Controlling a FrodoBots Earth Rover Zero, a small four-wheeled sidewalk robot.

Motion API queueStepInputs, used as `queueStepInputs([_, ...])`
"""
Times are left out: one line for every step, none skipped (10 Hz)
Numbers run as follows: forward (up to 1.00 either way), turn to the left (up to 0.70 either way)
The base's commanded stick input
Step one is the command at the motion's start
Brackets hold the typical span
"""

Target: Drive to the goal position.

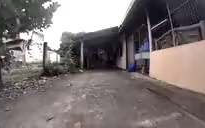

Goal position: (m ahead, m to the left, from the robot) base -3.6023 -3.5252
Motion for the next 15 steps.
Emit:
queueStepInputs([0.7,0.0])
queueStepInputs([0.7,0.0])
queueStepInputs([0.7,0.0])
queueStepInputs([0.7,0.0])
queueStepInputs([0.7,0.0])
queueStepInputs([0.7,0.0])
queueStepInputs([0.7,0.0])
queueStepInputs([0.7,0.0])
queueStepInputs([0.7,0.0])
queueStepInputs([0.7,0.0])
queueStepInputs([0.7,0.0])
queueStepInputs([0.7,0.0])
queueStepInputs([0.7,0.0])
queueStepInputs([0.7,0.0])
queueStepInputs([0.7,0.0])
